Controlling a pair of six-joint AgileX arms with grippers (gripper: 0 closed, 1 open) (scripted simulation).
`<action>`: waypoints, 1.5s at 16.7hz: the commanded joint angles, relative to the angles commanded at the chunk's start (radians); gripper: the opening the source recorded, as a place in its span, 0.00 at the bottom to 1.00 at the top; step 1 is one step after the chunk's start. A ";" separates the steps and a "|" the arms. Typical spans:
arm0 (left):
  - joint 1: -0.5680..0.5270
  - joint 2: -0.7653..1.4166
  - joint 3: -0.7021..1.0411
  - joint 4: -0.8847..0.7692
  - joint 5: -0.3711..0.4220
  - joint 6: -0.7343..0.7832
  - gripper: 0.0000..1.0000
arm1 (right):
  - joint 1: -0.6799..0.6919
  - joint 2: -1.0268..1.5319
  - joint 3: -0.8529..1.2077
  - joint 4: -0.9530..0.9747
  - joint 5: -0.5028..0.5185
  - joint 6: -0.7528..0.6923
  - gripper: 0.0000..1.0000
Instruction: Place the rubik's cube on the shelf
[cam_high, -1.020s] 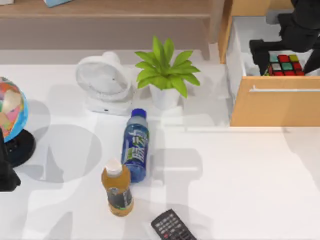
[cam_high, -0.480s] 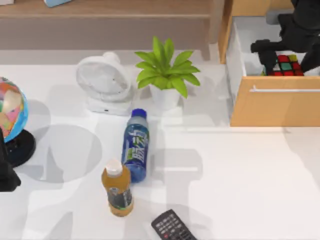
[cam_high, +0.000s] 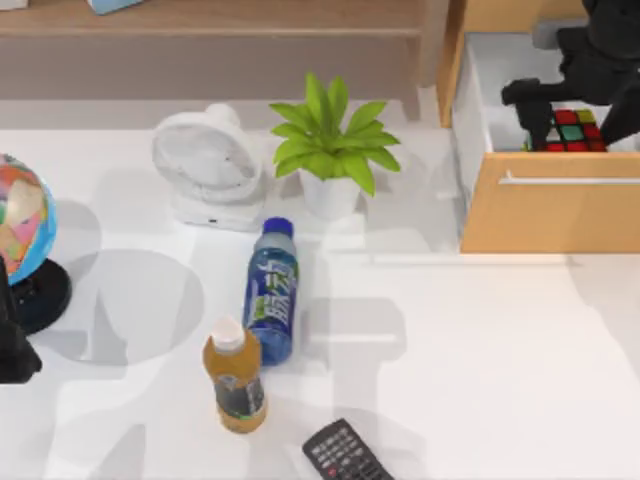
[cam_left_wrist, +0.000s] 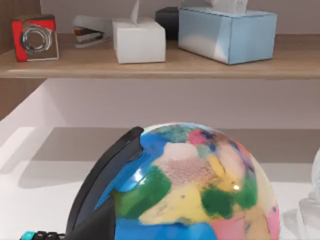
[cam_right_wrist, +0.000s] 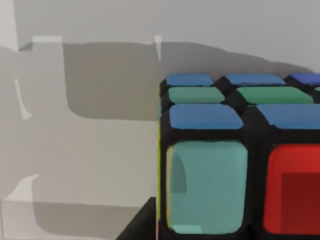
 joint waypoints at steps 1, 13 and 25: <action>0.000 0.000 0.000 0.000 0.000 0.000 1.00 | 0.000 0.000 0.000 0.000 0.000 0.000 0.00; 0.000 0.000 0.000 0.000 0.000 0.000 1.00 | 0.000 -0.038 -0.010 -0.077 -0.015 -0.043 0.00; 0.000 0.000 0.000 0.000 0.000 0.000 1.00 | 0.001 0.000 0.129 -0.148 -0.009 -0.020 0.00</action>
